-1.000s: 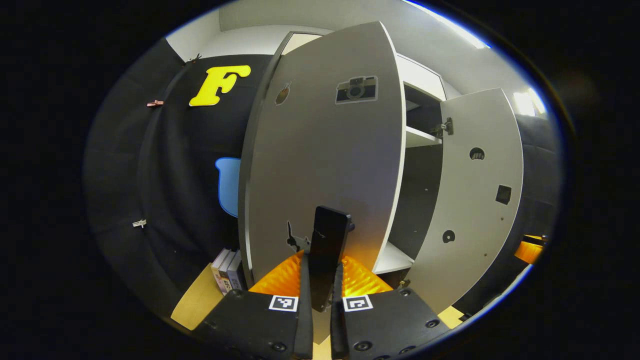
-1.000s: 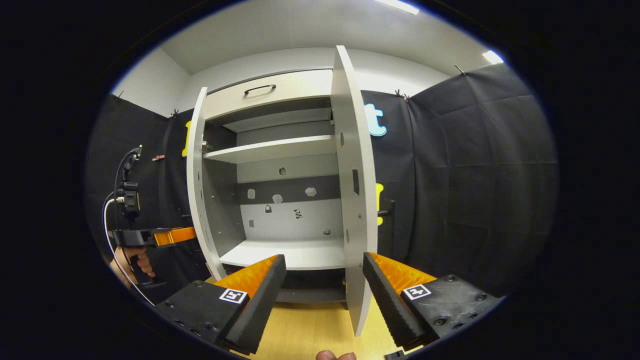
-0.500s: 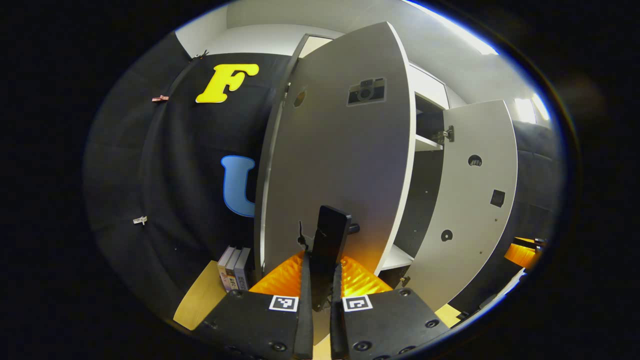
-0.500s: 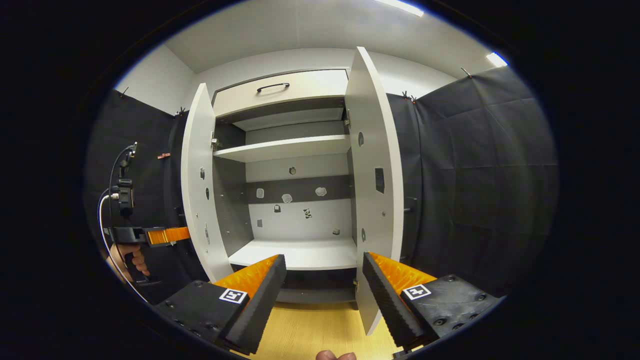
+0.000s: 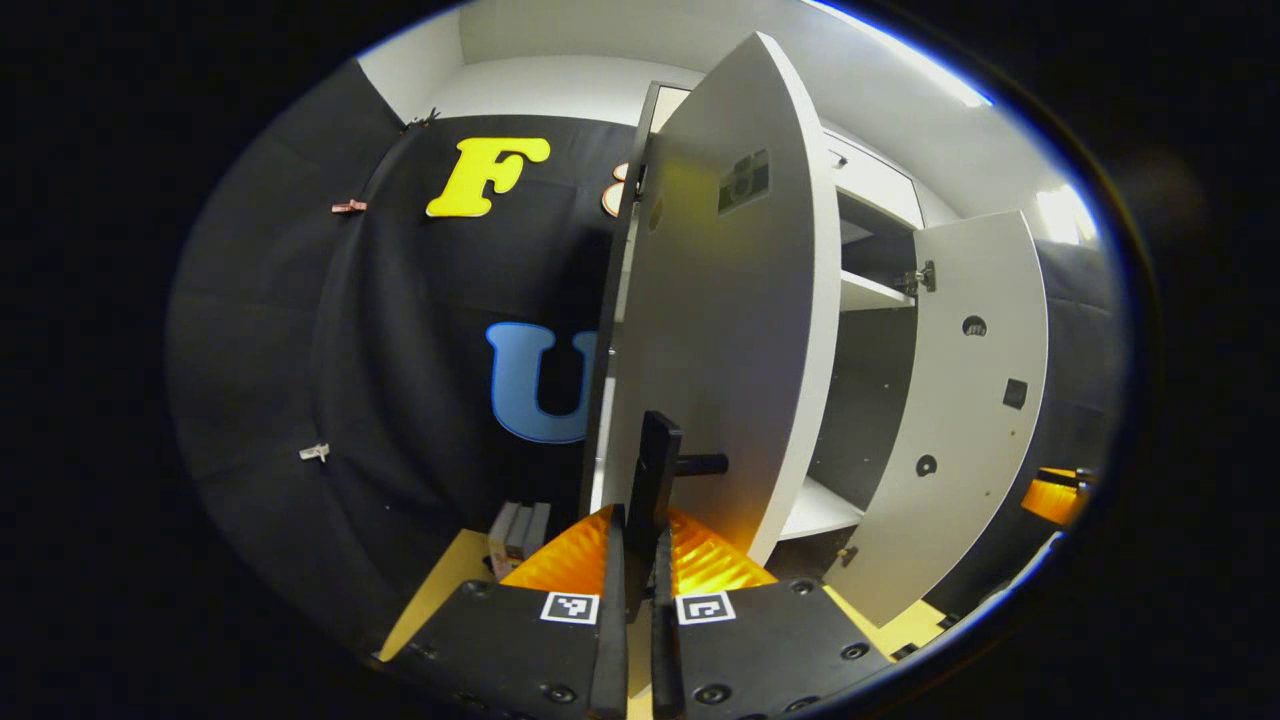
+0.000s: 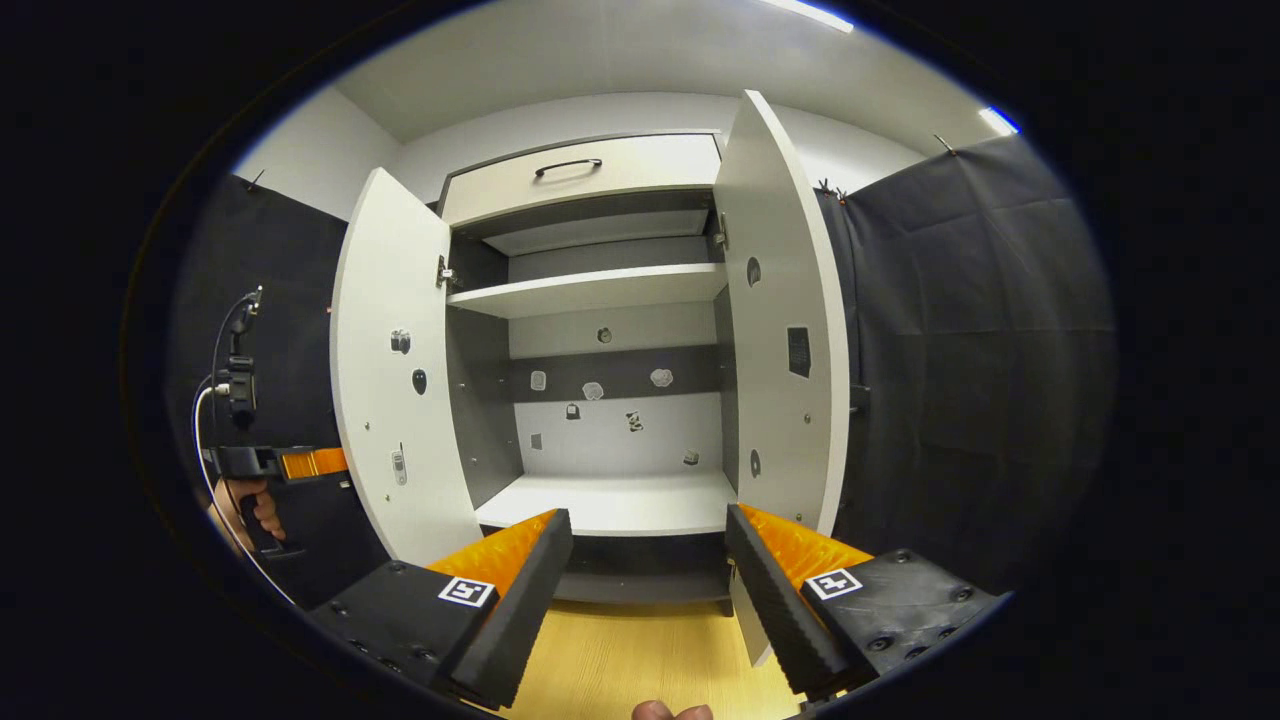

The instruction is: Open the right door of the double-door shoe cabinet with the right hand, and open the left door with the left hand.

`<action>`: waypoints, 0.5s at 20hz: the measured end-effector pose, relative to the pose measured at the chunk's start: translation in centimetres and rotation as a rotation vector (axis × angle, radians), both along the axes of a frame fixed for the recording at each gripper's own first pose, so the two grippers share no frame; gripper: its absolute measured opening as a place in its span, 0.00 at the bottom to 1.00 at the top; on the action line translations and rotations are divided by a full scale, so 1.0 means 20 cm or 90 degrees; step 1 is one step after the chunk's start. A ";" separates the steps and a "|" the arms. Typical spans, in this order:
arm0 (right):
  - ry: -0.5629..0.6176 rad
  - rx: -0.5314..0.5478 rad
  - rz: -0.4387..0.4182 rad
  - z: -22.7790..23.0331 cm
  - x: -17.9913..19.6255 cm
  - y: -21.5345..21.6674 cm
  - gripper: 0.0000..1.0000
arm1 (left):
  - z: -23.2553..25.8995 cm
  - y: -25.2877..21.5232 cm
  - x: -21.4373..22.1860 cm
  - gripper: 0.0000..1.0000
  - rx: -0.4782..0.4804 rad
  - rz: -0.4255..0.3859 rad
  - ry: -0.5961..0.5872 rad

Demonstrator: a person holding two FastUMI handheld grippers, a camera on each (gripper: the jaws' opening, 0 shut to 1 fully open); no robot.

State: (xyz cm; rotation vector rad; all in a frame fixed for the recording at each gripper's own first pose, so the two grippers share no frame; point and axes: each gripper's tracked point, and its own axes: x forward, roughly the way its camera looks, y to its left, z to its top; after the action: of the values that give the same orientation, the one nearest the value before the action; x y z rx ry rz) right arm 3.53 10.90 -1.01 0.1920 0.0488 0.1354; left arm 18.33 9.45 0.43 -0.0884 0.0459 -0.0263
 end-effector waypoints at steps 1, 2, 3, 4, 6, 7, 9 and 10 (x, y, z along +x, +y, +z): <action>0.002 -0.002 0.004 -0.01 0.00 0.01 0.97 | 0.00 0.06 0.00 0.13 0.004 0.008 0.001; 0.003 -0.005 0.007 -0.01 0.00 0.02 0.97 | -0.01 0.11 0.01 0.12 0.004 0.022 0.002; 0.004 -0.007 0.010 -0.01 0.00 0.04 0.97 | 0.01 0.16 0.00 0.09 -0.003 0.025 -0.002; 0.005 -0.007 0.013 -0.02 0.00 0.05 0.97 | 0.00 0.14 0.00 0.00 -0.030 -0.003 0.002; 0.004 -0.008 0.017 -0.01 0.00 0.06 0.97 | -0.01 0.10 0.00 0.11 -0.069 -0.031 0.004; 0.004 -0.010 0.015 -0.02 0.00 0.06 0.97 | -0.02 0.11 -0.01 0.11 -0.064 -0.027 0.002; 0.002 -0.008 0.010 -0.01 -0.01 0.04 0.97 | -0.02 0.13 0.00 0.11 -0.044 -0.014 0.001; 0.003 -0.006 0.008 0.00 -0.02 0.02 0.97 | -0.02 0.12 0.00 0.11 -0.036 -0.013 0.002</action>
State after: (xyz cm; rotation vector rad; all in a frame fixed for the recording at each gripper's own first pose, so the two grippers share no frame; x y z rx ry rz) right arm 3.10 11.37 -1.11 0.1827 0.0551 0.1470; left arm 18.25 11.79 0.01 -0.1452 0.0488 -0.0472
